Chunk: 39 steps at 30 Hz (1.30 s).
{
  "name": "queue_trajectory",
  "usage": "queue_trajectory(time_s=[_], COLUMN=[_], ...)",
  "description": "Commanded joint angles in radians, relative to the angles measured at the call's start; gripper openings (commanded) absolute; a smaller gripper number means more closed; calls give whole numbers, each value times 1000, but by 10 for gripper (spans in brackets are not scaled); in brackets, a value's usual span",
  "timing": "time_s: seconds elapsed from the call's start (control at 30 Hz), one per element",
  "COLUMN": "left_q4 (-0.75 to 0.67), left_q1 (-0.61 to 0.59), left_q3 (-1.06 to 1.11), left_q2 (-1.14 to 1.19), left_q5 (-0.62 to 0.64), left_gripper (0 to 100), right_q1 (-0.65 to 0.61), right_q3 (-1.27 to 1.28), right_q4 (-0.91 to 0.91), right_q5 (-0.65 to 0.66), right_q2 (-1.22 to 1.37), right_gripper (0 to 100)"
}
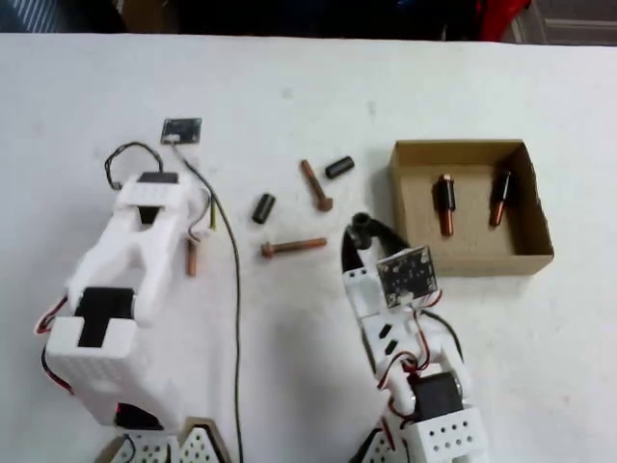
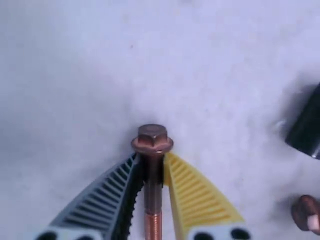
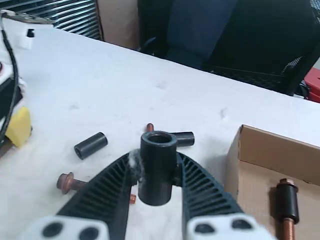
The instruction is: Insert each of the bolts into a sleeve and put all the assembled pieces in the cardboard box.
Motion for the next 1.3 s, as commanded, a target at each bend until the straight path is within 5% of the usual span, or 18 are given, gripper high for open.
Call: queue_trajectory(time_s=[0.0,0.4,0.77,1.27], left_q4=[-15,32,34,-11], left_q1=[27,99,88,117], left_q3=[-31,-40,-61,103], left_q2=[-12,-16,-45,-644], left_q5=[-12,-61,-80,-140], left_gripper=[64,25,22,22], right_q1=[-67,-220,-232,-291], right_q3=[9,9,9,9], right_q4=[4,-50,-213,-295], right_q5=[-11,-2,-11,-109], right_q2=[-16,-13,-18,-10], right_gripper=[17,17,17,17])
